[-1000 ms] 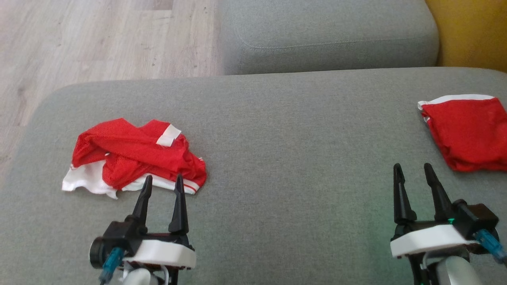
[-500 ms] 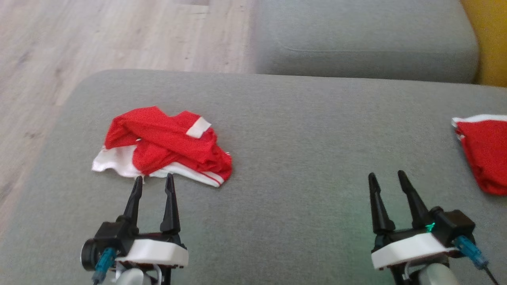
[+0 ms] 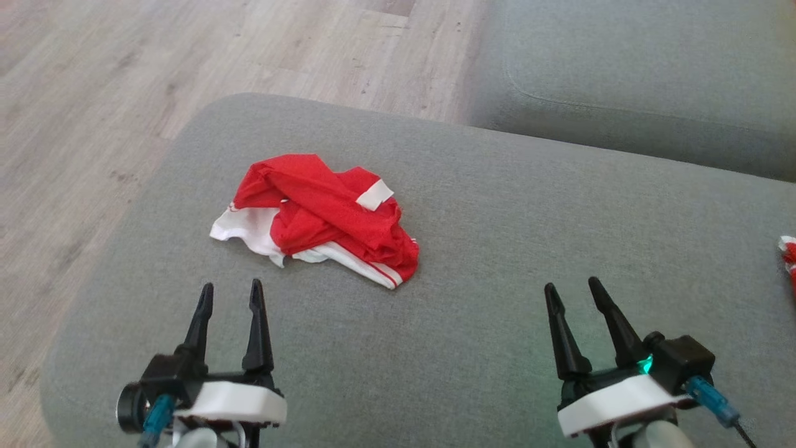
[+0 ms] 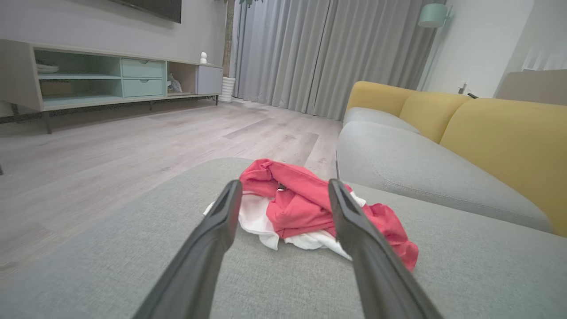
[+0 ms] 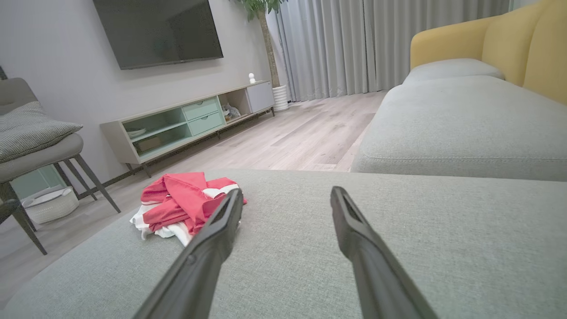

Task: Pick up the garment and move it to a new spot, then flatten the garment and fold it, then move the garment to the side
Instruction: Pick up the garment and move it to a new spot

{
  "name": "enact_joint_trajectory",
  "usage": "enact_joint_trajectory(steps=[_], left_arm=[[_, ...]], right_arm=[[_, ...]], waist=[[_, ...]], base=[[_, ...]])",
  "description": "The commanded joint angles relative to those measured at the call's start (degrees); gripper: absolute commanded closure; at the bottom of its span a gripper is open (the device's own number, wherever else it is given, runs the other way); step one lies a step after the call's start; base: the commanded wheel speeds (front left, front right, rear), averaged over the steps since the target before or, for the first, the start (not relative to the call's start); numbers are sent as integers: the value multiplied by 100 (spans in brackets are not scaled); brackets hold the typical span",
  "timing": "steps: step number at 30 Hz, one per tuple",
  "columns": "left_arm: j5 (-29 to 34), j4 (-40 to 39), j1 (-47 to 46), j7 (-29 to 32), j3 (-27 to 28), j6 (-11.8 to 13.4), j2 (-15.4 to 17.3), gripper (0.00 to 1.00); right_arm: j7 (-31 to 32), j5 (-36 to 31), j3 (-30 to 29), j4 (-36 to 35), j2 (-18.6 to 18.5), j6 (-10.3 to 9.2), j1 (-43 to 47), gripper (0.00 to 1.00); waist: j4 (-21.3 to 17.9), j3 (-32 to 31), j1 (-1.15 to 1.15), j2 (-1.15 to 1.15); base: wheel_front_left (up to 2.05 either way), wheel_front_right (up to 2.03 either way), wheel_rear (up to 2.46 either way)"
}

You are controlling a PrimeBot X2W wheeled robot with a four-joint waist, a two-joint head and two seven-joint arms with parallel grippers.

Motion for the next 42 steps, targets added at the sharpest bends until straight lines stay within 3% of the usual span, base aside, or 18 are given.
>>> enact_joint_trajectory(steps=[1,7,13,27,41,42], left_arm=[[53,-149,-138,-31,226,-17,30,0],[108,-119,-157,-31,286,-48,30,0],[304,55,-666,-31,217,-244,64,0],[648,1894,-3179,1500,-557,-632,633,0],[686,3131,-4003,1676,-833,-644,923,0],[670,3194,-4027,1653,-838,-645,911,4]], right_arm=[[-63,50,158,-153,-26,-4,-154,0],[-63,69,255,-159,-26,-4,-194,0],[-63,-7,226,-206,-26,-4,-341,0],[-63,-141,191,-284,-26,-4,-973,0],[-63,-143,126,-260,-26,-4,-1123,0],[-63,-141,120,-255,-26,-4,-1122,0]], waist=[[30,0,0,0],[-14,81,0,0],[-249,494,0,0],[-1093,1673,0,0],[-1450,1928,0,0],[-1454,1920,0,0]], base=[[0,0,0],[0,0,0],[0,0,0],[0,0,0],[0,0,0],[0,0,0]])
